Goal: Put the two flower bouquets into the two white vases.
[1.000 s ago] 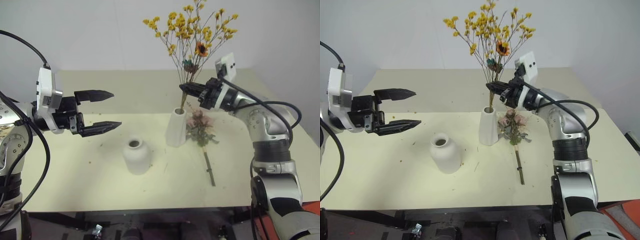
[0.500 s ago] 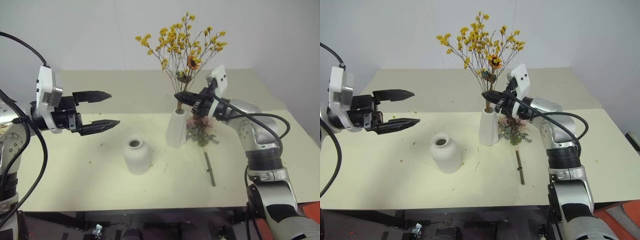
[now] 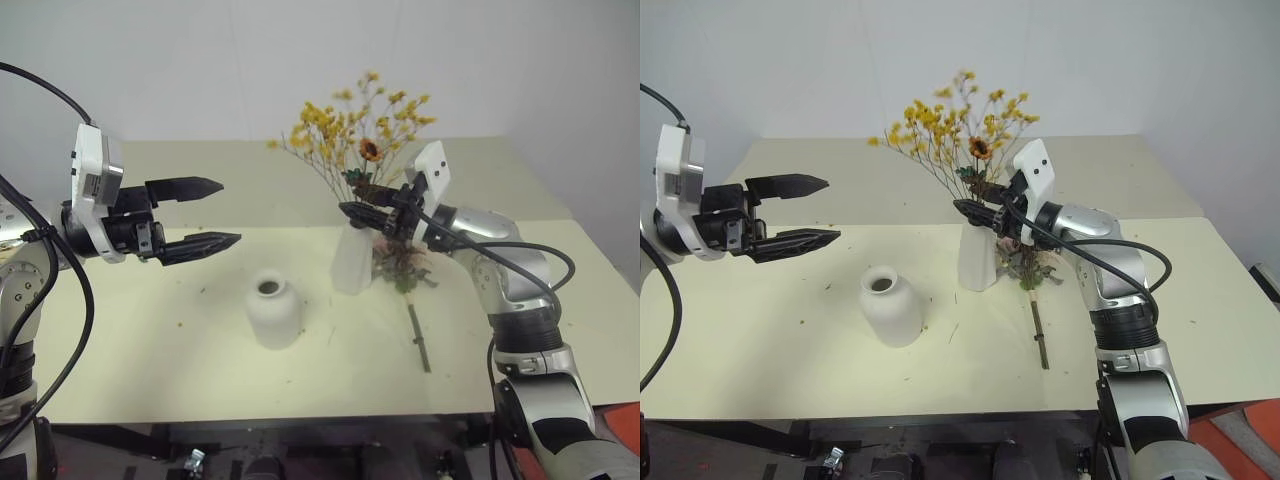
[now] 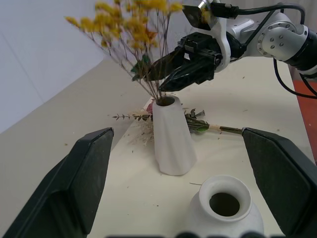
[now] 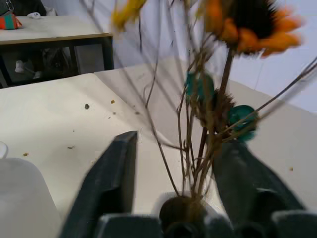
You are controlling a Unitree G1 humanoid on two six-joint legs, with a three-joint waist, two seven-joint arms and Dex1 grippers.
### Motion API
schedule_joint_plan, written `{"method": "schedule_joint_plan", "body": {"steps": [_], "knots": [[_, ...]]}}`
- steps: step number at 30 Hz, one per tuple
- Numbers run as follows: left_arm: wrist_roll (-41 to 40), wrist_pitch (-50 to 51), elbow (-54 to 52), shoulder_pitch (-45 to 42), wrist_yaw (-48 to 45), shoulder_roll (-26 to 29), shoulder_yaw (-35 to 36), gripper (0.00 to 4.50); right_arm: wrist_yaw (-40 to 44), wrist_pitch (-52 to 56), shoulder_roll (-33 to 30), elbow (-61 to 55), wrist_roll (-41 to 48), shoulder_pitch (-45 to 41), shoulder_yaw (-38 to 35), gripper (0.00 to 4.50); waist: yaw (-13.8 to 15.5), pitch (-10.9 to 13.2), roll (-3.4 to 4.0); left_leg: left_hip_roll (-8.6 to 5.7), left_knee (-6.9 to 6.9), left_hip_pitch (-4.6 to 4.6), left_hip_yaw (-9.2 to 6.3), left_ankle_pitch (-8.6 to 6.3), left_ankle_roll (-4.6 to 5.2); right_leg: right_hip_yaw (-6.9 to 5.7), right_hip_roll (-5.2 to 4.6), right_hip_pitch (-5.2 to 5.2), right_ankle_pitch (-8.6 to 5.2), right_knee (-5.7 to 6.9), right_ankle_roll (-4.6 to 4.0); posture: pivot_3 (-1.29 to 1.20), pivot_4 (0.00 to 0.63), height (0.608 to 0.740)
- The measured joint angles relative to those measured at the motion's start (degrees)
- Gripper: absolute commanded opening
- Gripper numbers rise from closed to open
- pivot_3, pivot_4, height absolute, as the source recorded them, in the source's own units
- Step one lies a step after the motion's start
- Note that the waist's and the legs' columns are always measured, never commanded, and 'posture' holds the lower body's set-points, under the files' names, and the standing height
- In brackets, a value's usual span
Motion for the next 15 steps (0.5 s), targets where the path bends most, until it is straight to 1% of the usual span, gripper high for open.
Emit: {"method": "schedule_joint_plan", "body": {"steps": [3, 4, 9, 10, 13, 15], "knots": [[-0.01, 0.00, 0.01, 0.00, 0.05, 0.00, 0.00, 4.50, 0.04, -0.02, -0.93, -0.71, -0.02, 0.93, -0.01, 4.39, 0.01, 0.00, 0.00, 0.00, 0.00, -0.01, 0.00, 0.00, 0.00, 0.00, 0.00, 0.00, 0.00, -0.02, 0.00, 0.00, 0.150, 0.740], [-0.01, 0.00, 0.01, 0.00, 0.07, 0.00, 0.01, 4.50, 0.15, -0.01, -1.87, -1.39, -0.01, 1.52, -0.01, 4.45, 0.02, 0.00, 0.00, -0.01, 0.00, -0.02, 0.00, 0.00, 0.00, 0.00, -0.01, 0.00, 0.00, -0.03, 0.00, 0.00, 0.150, 0.740], [-0.08, 0.00, -0.02, 0.02, 0.12, 0.00, 0.69, 4.50, 1.92, 1.70, -7.98, -4.14, 0.15, 4.43, -0.33, 4.45, 0.14, 0.00, 0.00, -0.02, 0.00, -0.03, 0.01, 0.00, 0.00, 0.00, -0.03, 0.01, -0.03, -0.06, 0.04, 0.00, 0.150, 0.740], [-0.16, 0.08, -0.05, 0.18, 0.10, 0.00, 1.00, 4.50, 2.63, 2.75, -9.70, -4.77, 0.27, 5.12, -0.34, 4.45, 0.18, 0.00, 0.00, -0.02, 0.00, -0.03, 0.01, 0.00, 0.00, 0.00, -0.03, 0.02, -0.10, -0.06, 0.16, 0.00, 0.150, 0.740], [-0.48, 0.46, -0.11, 1.16, 0.00, 0.01, 2.20, 4.50, 4.42, 7.09, -14.64, -5.70, 0.86, 6.09, -0.85, 4.45, 0.18, 0.00, 0.00, -0.01, 0.00, -0.01, 0.01, 0.00, 0.00, 0.00, -0.02, 0.02, -0.11, -0.06, 0.18, 0.00, 0.150, 0.740], [-1.83, 1.07, -0.48, 2.62, -0.24, 0.21, 3.52, 4.50, 6.52, 12.00, -19.67, -7.30, 2.30, 6.39, -0.92, 4.45, 0.01, 0.00, 0.00, 0.00, 0.00, 0.00, 0.02, 0.00, 0.00, 0.02, -0.02, 0.01, -0.13, -0.06, 0.20, 0.00, 0.150, 0.740]]}}
